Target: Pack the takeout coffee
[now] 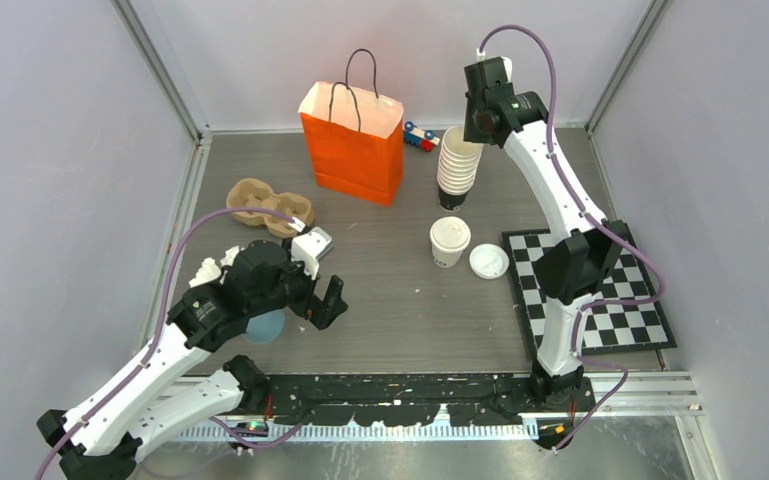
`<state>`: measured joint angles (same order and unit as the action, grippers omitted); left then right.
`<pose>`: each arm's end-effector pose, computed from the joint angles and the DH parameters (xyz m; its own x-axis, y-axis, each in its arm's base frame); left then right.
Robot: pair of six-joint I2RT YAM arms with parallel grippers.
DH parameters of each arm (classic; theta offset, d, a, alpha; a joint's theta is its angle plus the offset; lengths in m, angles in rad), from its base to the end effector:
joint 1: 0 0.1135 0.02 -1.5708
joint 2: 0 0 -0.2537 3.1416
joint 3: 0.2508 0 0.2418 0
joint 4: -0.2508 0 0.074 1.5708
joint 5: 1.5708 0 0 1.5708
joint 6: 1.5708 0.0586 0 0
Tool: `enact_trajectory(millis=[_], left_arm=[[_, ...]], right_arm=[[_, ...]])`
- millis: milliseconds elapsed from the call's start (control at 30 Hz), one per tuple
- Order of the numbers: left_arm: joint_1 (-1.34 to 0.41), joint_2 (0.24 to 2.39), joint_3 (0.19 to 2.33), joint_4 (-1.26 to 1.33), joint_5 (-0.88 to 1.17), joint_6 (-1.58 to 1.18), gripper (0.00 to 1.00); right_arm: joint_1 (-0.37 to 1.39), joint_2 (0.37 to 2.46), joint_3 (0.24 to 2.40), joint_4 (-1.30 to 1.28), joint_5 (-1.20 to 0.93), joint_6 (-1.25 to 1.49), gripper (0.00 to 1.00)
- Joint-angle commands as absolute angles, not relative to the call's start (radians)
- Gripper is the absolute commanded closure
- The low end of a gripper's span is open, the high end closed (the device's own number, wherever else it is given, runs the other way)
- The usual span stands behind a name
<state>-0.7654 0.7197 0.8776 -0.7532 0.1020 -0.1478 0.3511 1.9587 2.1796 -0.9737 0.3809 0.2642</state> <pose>0.1117 -0.1156 0.3026 -0.5104 0.2872 -0.8105 0.6823 0.7090 -0.1784 0.4066 0.1257 0.3704 -0.6365 0.0250 -0.7708 0.1054 0.9929 -0.0548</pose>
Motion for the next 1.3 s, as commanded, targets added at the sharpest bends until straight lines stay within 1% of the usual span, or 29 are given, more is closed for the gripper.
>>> enact_trajectory(millis=[0, 167, 267, 400, 633, 900, 1267], left_arm=[[-0.767, 0.721, 0.872, -0.731, 0.113, -0.132, 0.0], [-0.767, 0.721, 0.873, -0.729, 0.114, -0.131, 0.0], [-0.767, 0.722, 0.873, -0.729, 0.114, -0.13, 0.0], [-0.767, 0.724, 0.873, -0.729, 0.113, -0.13, 0.0], [-0.767, 0.726, 0.873, -0.73, 0.115, -0.13, 0.0], [-0.767, 0.726, 0.873, -0.73, 0.116, -0.13, 0.0], [-0.767, 0.729, 0.87, -0.73, 0.114, -0.13, 0.0]], right_arm=[[0.347, 1.972, 2.198, -0.964, 0.401, 0.253, 0.65], [0.343, 1.982, 2.198, -0.963, 0.405, 0.253, 0.66], [0.342, 1.986, 2.201, -0.964, 0.406, 0.253, 0.7], [0.341, 1.982, 2.208, -0.963, 0.407, 0.249, 0.84], [0.332, 1.984, 2.247, -0.979, 0.389, 0.277, 0.99], [0.319, 1.966, 2.289, -0.983, 0.318, 0.348, 1.0], [0.315, 1.931, 2.313, -0.983, 0.298, 0.357, 1.0]])
